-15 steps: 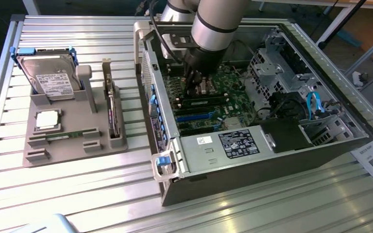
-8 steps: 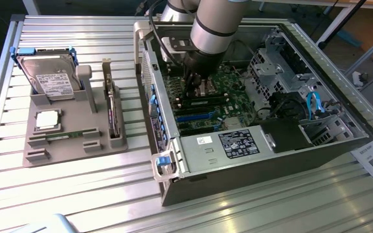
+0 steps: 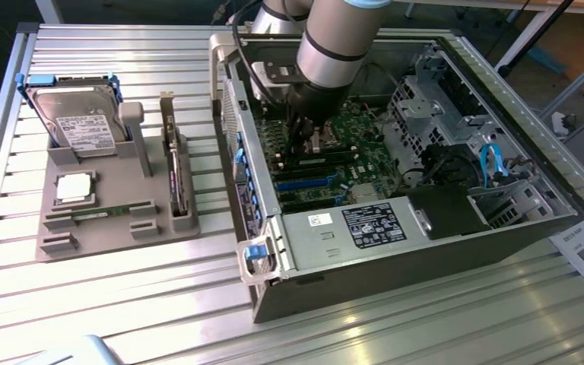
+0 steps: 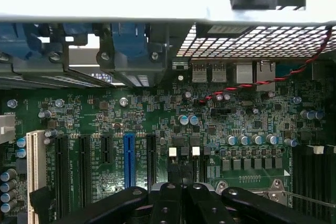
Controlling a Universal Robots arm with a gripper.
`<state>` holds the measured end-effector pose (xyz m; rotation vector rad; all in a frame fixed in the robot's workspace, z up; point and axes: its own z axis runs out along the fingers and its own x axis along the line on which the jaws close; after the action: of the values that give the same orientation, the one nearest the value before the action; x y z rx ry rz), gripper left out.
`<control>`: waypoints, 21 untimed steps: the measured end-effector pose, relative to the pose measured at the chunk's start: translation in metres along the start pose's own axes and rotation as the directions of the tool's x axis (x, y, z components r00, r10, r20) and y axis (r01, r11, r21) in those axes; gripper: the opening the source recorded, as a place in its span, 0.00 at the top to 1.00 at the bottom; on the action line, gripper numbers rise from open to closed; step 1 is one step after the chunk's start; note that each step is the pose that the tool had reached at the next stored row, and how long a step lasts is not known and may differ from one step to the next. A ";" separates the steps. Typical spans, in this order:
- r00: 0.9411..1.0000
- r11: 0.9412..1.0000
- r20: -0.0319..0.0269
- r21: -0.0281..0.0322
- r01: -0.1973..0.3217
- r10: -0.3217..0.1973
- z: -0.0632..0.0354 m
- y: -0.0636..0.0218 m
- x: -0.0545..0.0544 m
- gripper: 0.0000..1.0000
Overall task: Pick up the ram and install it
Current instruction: 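Press down the ram until it locks into place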
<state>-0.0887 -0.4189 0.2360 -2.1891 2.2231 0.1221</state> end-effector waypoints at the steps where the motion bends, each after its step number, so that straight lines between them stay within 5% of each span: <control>1: 1.000 1.000 0.000 0.000 0.000 0.000 0.0000 0.0000 0.000 0.90; 21: 1.000 1.000 0.000 0.000 0.000 0.000 0.0033 0.0000 0.002 0.90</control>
<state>-0.0888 -0.4207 0.2326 -2.1890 2.2232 0.1221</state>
